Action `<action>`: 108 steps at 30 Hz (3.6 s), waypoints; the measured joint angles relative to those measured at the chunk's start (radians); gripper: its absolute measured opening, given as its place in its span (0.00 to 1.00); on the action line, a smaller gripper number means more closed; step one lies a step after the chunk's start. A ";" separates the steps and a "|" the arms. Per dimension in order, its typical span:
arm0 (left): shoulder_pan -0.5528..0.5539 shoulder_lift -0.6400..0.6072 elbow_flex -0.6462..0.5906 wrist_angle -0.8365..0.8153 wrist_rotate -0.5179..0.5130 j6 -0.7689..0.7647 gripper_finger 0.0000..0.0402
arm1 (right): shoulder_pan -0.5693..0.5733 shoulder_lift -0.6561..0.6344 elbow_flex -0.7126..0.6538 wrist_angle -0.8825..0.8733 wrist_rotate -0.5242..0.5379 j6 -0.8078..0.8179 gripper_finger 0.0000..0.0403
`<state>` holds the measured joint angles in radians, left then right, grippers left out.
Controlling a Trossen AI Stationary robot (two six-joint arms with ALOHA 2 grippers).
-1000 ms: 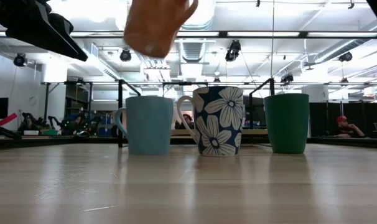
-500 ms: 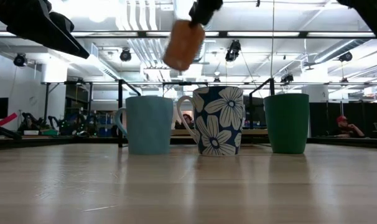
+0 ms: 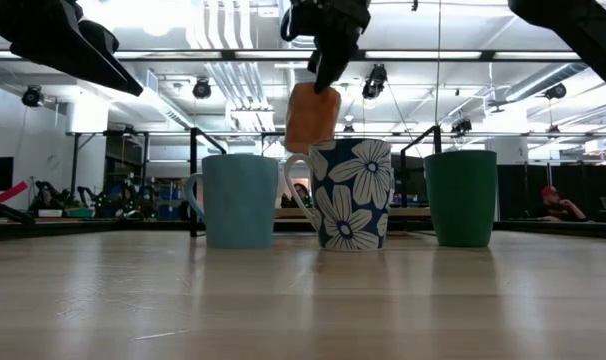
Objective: Stack small to large cups/mugs on shelf
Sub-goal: Put the orange mug on the shelf
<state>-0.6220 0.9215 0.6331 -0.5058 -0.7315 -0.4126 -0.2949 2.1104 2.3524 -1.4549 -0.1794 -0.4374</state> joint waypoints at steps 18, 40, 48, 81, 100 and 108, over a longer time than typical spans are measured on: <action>0.000 0.000 0.000 0.000 0.000 0.000 0.52 | -0.031 0.002 0.000 -0.054 0.030 0.019 0.02; 0.000 0.000 0.000 0.001 0.000 0.001 0.52 | -0.166 0.002 -0.079 0.059 0.078 -0.017 0.02; 0.000 0.000 -0.001 0.001 0.000 0.001 0.52 | -0.198 0.003 -0.125 0.114 0.076 -0.063 0.02; 0.001 0.000 -0.001 0.003 -0.001 0.003 0.52 | -0.285 0.091 -0.133 0.229 0.068 -0.053 0.02; 0.001 0.000 -0.001 0.002 -0.001 0.006 0.52 | -0.287 0.092 -0.133 0.233 0.068 -0.042 0.04; 0.001 0.000 -0.001 0.003 -0.001 0.006 0.52 | -0.287 0.092 -0.133 0.233 0.068 -0.039 0.05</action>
<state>-0.6212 0.9215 0.6323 -0.5030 -0.7322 -0.4062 -0.5816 2.2024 2.2192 -1.2217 -0.1112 -0.4768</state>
